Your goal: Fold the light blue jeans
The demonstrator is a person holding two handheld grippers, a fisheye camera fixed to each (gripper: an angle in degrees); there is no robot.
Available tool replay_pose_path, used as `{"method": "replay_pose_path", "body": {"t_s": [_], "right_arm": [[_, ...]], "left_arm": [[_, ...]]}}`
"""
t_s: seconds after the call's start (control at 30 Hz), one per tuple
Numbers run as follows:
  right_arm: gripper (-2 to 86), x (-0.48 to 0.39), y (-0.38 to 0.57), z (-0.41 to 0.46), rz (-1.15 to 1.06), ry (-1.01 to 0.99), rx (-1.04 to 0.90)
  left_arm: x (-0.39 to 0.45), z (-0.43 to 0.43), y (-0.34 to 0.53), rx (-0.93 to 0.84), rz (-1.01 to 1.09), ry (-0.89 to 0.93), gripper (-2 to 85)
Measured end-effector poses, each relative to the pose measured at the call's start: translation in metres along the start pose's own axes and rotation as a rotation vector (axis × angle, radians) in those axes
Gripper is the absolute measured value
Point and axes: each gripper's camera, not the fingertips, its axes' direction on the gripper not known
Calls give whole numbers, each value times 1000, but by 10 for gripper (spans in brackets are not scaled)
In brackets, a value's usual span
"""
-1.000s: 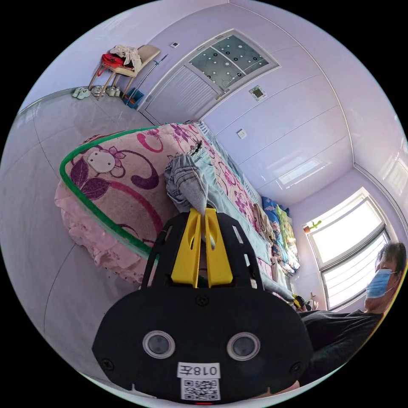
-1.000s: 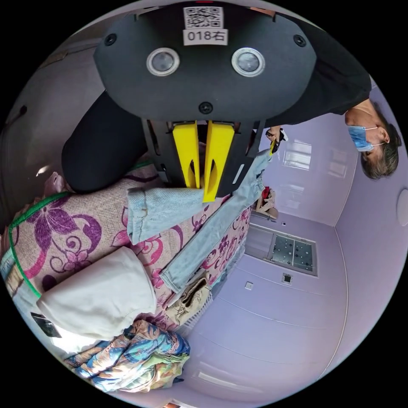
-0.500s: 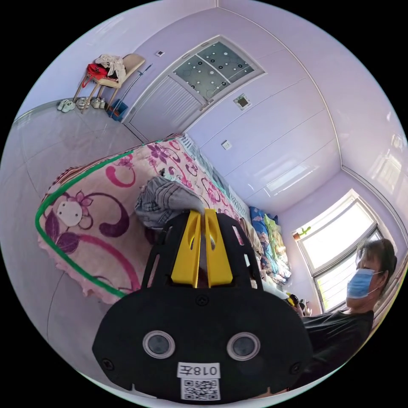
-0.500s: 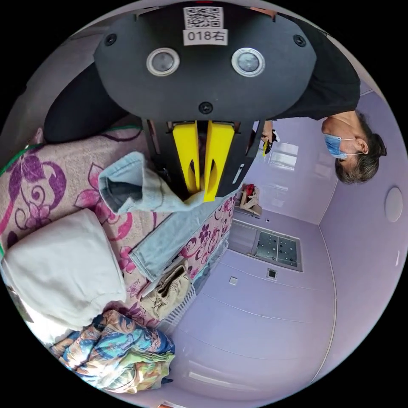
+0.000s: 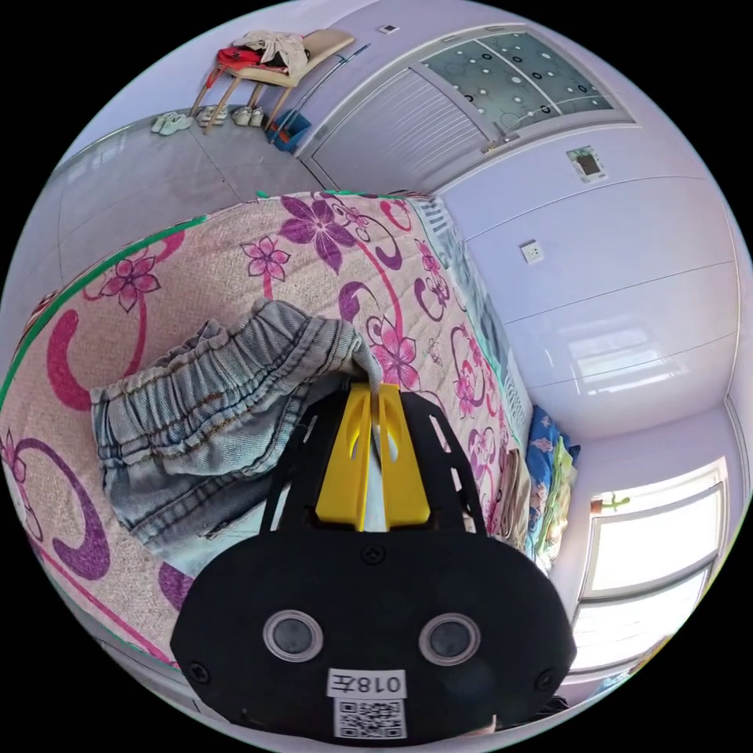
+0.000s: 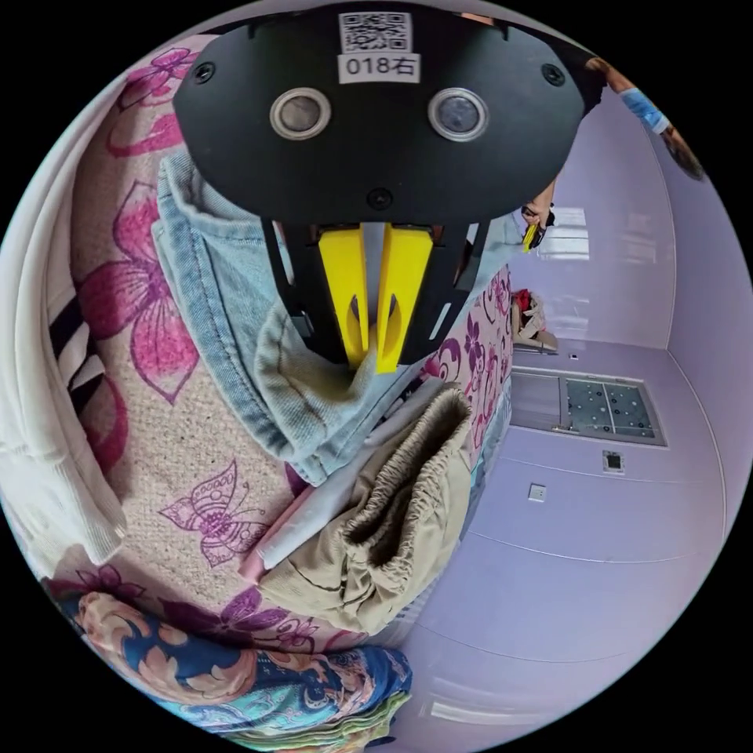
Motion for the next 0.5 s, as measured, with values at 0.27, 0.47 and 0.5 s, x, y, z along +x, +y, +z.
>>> {"method": "replay_pose_path", "body": {"t_s": [0.27, 0.47, 0.5], "right_arm": [[60, -65, -23, 41, -133, 22, -29], [86, -60, -22, 46, 61, -284, 54], [82, -72, -13, 37, 9, -291, 105]], "left_arm": [[-13, 24, -9, 57, 23, 136, 111], [-21, -10, 15, 54, 89, 386, 124], [-17, -19, 21, 68, 130, 390, 121]]}}
